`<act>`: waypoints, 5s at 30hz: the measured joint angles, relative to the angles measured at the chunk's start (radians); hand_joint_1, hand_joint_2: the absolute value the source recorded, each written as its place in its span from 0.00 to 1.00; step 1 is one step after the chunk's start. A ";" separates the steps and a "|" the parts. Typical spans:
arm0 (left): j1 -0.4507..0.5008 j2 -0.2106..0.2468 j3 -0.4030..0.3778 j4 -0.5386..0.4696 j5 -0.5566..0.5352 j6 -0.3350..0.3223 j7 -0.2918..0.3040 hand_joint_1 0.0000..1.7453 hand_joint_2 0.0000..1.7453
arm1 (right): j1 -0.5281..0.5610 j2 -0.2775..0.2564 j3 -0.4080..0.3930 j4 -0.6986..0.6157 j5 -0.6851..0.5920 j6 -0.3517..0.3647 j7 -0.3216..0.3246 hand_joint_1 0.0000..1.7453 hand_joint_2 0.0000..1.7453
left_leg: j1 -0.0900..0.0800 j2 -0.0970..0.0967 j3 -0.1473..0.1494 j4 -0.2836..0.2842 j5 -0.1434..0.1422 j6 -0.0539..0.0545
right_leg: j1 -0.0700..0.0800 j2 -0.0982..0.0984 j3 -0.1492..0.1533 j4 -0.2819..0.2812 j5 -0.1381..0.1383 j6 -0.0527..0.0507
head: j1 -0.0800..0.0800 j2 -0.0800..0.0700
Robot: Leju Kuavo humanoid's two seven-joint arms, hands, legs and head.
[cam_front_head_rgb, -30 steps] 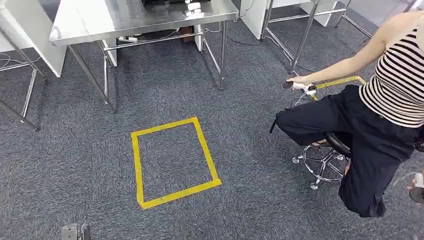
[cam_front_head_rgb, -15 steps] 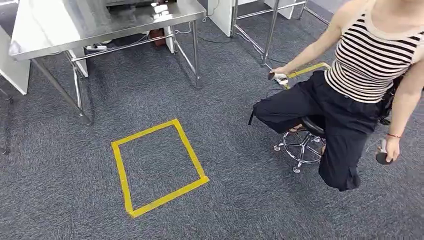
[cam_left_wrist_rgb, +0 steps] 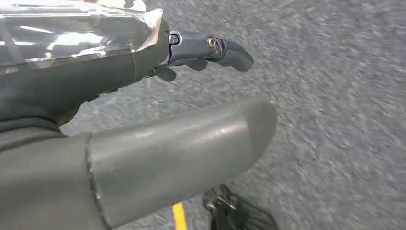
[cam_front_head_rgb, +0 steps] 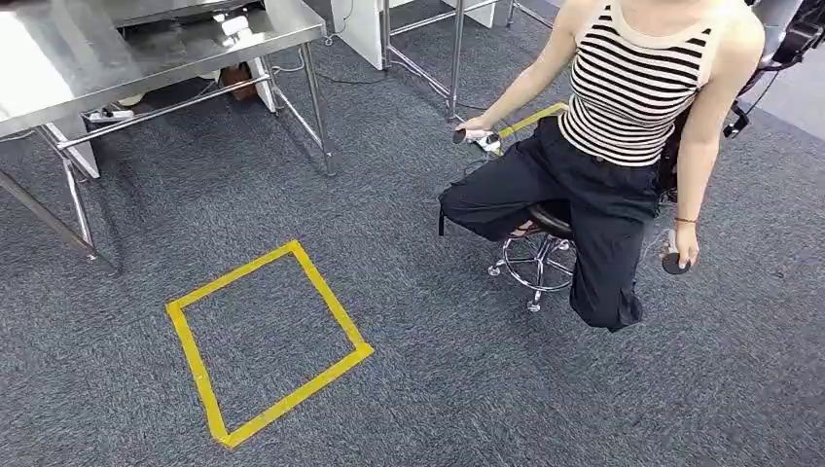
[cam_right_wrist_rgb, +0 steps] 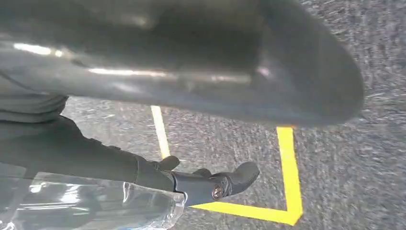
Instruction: Take the parts from the cabinet and place them on the table.
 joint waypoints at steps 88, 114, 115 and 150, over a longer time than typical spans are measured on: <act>-0.010 -0.009 0.056 0.002 0.008 0.017 -0.018 0.00 0.00 | -0.005 -0.044 -0.005 0.032 0.059 0.026 -0.018 0.00 0.00 | -0.001 0.052 -0.078 0.143 -0.028 -0.011 | 0.005 -0.027 0.028 -0.005 -0.020 -0.029 | 0.000 0.000; -0.009 -0.008 0.072 0.002 -0.007 0.017 -0.029 0.00 0.00 | -0.006 -0.039 -0.005 0.034 0.069 0.012 -0.011 0.00 0.00 | -0.002 0.070 -0.075 0.156 -0.098 -0.017 | 0.002 -0.099 0.029 -0.011 -0.024 -0.031 | 0.006 0.000; -0.005 -0.008 0.073 0.002 -0.006 0.017 -0.029 0.00 0.00 | -0.006 -0.038 -0.005 0.034 0.067 0.011 -0.011 0.00 0.00 | -0.002 0.064 -0.118 0.245 -0.135 -0.020 | 0.005 -0.085 0.027 -0.010 -0.022 -0.034 | 0.005 0.000; -0.007 -0.009 0.088 0.003 -0.004 0.037 -0.039 0.00 0.00 | -0.001 -0.042 -0.005 0.035 0.067 0.011 -0.018 0.00 0.00 | -0.002 0.053 -0.101 0.172 -0.034 -0.011 | 0.004 -0.023 0.033 -0.009 -0.025 -0.031 | 0.006 0.000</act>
